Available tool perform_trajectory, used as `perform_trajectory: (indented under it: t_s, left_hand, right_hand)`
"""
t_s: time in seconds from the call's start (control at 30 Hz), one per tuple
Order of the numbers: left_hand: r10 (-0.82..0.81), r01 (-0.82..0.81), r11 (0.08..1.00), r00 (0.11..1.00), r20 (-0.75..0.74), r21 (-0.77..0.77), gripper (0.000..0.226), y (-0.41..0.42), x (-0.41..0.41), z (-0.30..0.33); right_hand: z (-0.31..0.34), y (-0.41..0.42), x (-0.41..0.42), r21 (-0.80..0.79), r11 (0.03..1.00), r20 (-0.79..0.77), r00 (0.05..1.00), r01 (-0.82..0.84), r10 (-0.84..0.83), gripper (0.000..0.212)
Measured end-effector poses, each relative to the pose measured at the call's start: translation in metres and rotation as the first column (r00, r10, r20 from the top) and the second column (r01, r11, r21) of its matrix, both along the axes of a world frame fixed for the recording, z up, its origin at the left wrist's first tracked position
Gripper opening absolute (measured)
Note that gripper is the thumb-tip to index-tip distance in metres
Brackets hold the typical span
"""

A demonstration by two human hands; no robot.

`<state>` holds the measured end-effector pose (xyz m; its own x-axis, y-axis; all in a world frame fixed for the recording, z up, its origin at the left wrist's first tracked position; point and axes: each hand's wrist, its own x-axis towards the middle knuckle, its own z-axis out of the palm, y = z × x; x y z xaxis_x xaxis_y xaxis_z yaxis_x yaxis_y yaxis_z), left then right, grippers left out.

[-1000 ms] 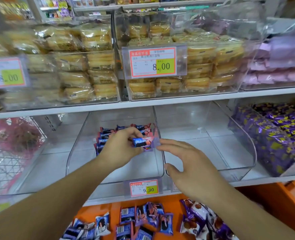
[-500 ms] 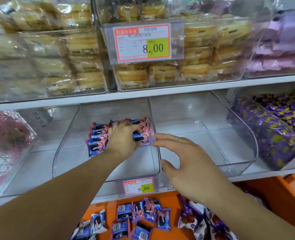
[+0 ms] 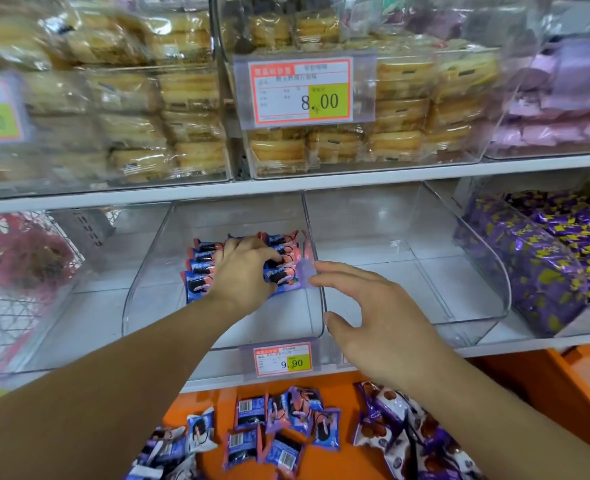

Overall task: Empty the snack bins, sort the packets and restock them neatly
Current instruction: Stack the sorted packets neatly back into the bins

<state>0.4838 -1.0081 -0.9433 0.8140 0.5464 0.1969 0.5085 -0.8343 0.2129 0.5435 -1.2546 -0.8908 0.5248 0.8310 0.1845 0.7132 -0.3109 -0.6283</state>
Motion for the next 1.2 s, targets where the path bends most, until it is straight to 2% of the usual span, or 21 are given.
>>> perform_trajectory:
  t_s: [0.17, 0.3, 0.43, 0.5, 0.57, 0.63, 0.7, 0.77, 0.9, 0.97, 1.03, 1.1, 1.2]
  left_hand:
    - [-0.062, 0.067, 0.996, 0.995, 0.081, -0.064, 0.052, -0.007, -0.029, 0.015]
    - [-0.141, 0.181, 0.977, 0.947, 0.289, -0.116, 0.039, -0.037, -0.079, 0.034]
    - [-0.219, 0.341, 0.906, 0.886, 0.409, -0.251, 0.024, -0.093, -0.144, 0.037]
    - [-0.264, 0.375, 0.873, 0.9, 0.346, -0.31, 0.021, -0.11, -0.17, 0.011]
    - [-0.283, 0.339, 0.862, 0.939, 0.198, -0.377, 0.021, -0.115, -0.188, -0.029]
    - [-0.282, 0.253, 0.863, 0.96, 0.0, -0.437, 0.029, -0.109, -0.197, -0.073]
    - [-0.264, 0.141, 0.861, 0.945, -0.192, -0.489, 0.045, -0.098, -0.2, -0.112]
    - [-0.221, 0.053, 0.853, 0.938, -0.268, -0.519, 0.057, -0.086, -0.198, -0.148]
    - [-0.125, -0.052, 0.864, 0.942, -0.312, -0.501, 0.069, -0.064, -0.187, -0.207]
    - [-0.126, -0.053, 0.877, 0.934, -0.335, -0.477, 0.074, -0.052, -0.179, -0.232]
    - [-0.13, -0.047, 0.908, 0.913, -0.388, -0.417, 0.076, -0.042, -0.171, -0.25]
    - [-0.126, -0.05, 0.938, 0.871, -0.475, -0.342, 0.071, -0.037, -0.164, -0.264]
    - [-0.096, -0.035, 0.972, 0.842, -0.531, -0.232, 0.051, -0.037, -0.162, -0.279]
  right_hand:
    - [0.001, -0.005, -0.003, 0.015, 1.0, 0.005, 1.0, -0.001, 0.001, 0.052]
    - [0.007, -0.015, -0.013, 0.065, 0.998, 0.053, 0.999, -0.016, 0.012, 0.042]
    - [0.008, -0.029, -0.038, 0.044, 0.988, -0.038, 0.988, -0.149, 0.151, 0.029]
    - [-0.012, -0.033, -0.054, -0.076, 0.976, -0.12, 0.974, -0.204, 0.194, 0.024]
    - [-0.05, -0.034, -0.067, -0.241, 0.942, -0.157, 0.968, -0.232, 0.198, 0.02]
    - [-0.099, -0.036, -0.07, -0.422, 0.867, -0.194, 0.961, -0.265, 0.199, 0.021]
    - [-0.143, -0.038, -0.063, -0.607, 0.751, -0.194, 0.965, -0.26, 0.177, 0.032]
    - [-0.179, -0.036, -0.051, -0.698, 0.683, -0.166, 0.976, -0.218, 0.141, 0.043]
    - [-0.241, -0.022, -0.036, -0.74, 0.665, -0.122, 0.992, -0.101, 0.014, 0.057]
    - [-0.269, -0.011, -0.035, -0.688, 0.724, -0.122, 0.991, -0.048, -0.051, 0.063]
    - [-0.291, 0.001, -0.033, -0.592, 0.804, -0.062, 0.992, 0.052, -0.109, 0.057]
    - [-0.309, 0.011, -0.03, -0.517, 0.843, -0.01, 0.983, 0.151, -0.182, 0.054]
    - [-0.335, 0.013, -0.029, -0.564, 0.807, 0.059, 0.984, 0.173, -0.17, 0.066]
